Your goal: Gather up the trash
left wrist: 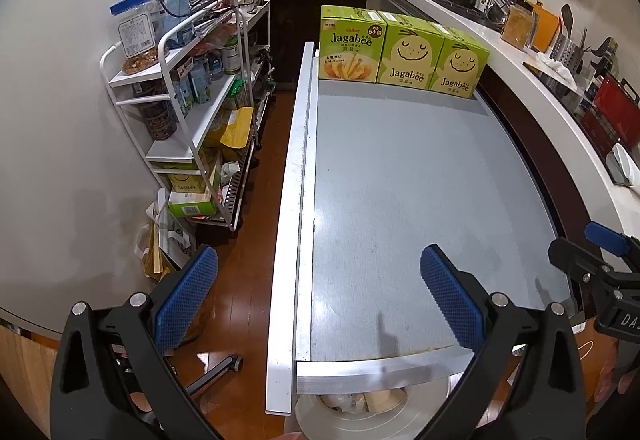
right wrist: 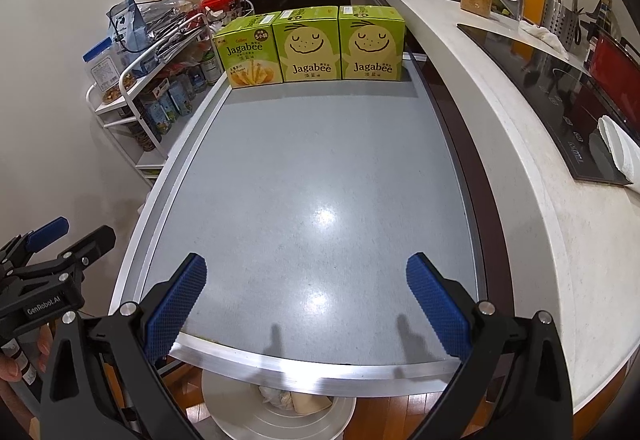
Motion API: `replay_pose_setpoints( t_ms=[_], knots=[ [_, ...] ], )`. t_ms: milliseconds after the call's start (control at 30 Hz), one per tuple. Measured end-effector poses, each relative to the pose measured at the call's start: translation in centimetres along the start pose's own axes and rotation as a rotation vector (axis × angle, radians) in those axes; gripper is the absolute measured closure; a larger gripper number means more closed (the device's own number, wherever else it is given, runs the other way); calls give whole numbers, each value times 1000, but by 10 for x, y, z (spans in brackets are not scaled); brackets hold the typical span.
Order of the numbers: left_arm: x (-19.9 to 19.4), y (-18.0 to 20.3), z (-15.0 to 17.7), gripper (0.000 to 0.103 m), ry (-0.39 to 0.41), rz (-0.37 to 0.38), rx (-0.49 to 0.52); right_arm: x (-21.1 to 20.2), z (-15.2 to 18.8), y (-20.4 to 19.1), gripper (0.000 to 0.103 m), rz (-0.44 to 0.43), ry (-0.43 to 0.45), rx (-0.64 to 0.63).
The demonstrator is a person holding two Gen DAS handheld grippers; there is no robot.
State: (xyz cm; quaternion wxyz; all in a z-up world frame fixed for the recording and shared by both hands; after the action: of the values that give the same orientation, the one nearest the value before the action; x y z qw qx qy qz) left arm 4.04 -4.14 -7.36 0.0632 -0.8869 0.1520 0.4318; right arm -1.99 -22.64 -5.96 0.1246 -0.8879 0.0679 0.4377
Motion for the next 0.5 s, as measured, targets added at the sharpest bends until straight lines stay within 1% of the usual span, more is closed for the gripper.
replay_pose_setpoints(
  t_ms=[267, 333, 367, 467, 500],
  knots=[
    [0, 1, -6, 1, 8, 25, -11, -3, -1, -2, 5, -5, 6, -5],
    [-2, 1, -8, 1, 21, 36, -24, -4, -2, -1, 5, -7, 7, -4],
    [-3, 0, -10, 1, 28, 34, -32, -4, -2, -2, 5, -7, 9, -5],
    [-9, -8, -16, 1, 67, -26, -42, -6, -4, -2, 5, -9, 13, -8],
    [-10, -9, -18, 1, 76, -33, -38, -6, -5, -3, 5, -11, 15, -9]
  ],
)
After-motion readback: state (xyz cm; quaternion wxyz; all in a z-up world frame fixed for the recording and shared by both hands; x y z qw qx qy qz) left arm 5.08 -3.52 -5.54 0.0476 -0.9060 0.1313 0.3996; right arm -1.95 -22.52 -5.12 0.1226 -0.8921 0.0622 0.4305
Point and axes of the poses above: each gripper's, at about its wrist camera, not at the fingertips, and x roughly the way its jaws point, y to its right, z to its underside, the point moved 10 cm from there along x, roughly the way its jaws point, and after that the axes turned 3 degrees about x, right-handed, at the moved point
